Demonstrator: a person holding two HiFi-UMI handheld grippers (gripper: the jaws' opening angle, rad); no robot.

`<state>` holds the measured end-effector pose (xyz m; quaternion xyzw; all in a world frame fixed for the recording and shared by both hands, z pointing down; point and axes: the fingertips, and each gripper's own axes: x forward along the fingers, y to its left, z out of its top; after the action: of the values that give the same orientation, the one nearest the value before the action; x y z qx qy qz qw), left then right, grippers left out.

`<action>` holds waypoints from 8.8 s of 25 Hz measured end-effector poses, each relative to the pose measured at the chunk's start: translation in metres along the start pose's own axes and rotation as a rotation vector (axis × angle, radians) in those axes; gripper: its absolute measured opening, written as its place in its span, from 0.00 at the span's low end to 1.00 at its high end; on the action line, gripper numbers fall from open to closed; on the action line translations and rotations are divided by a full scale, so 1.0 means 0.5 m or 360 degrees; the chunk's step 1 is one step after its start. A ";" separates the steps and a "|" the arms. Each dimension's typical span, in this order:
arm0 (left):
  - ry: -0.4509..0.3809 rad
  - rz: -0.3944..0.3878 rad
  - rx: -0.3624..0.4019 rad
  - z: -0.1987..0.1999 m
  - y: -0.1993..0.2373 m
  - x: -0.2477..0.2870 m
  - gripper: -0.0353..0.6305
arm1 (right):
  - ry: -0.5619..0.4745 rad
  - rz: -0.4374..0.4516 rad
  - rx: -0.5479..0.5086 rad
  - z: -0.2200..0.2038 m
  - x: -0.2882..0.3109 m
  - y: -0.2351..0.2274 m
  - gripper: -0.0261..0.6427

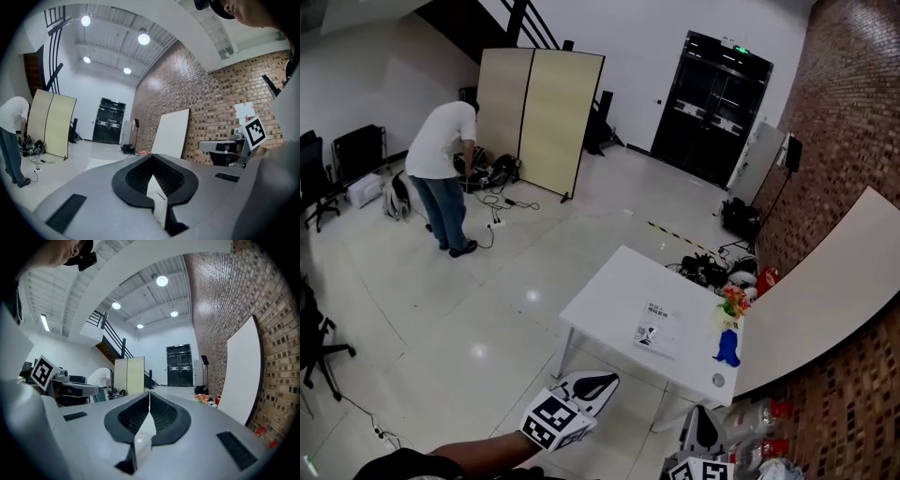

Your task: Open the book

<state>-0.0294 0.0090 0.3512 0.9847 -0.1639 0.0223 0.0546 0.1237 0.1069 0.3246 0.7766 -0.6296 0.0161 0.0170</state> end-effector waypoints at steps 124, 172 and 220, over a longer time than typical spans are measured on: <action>0.0707 0.0471 -0.0623 -0.449 0.755 0.589 0.05 | 0.1395 0.0676 0.0391 -0.552 1.110 0.080 0.04; 0.0238 0.0030 -0.0084 -0.075 0.617 0.850 0.05 | 0.0334 0.0014 0.0201 -0.154 0.974 -0.399 0.05; 0.0220 0.0038 -0.0069 -0.126 -0.087 0.227 0.05 | 0.0141 0.0218 0.0104 -0.108 0.108 -0.211 0.05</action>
<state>0.0902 0.0207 0.4166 0.9774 -0.1719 0.0872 0.0868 0.2378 0.0784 0.3805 0.7304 -0.6789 0.0719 0.0185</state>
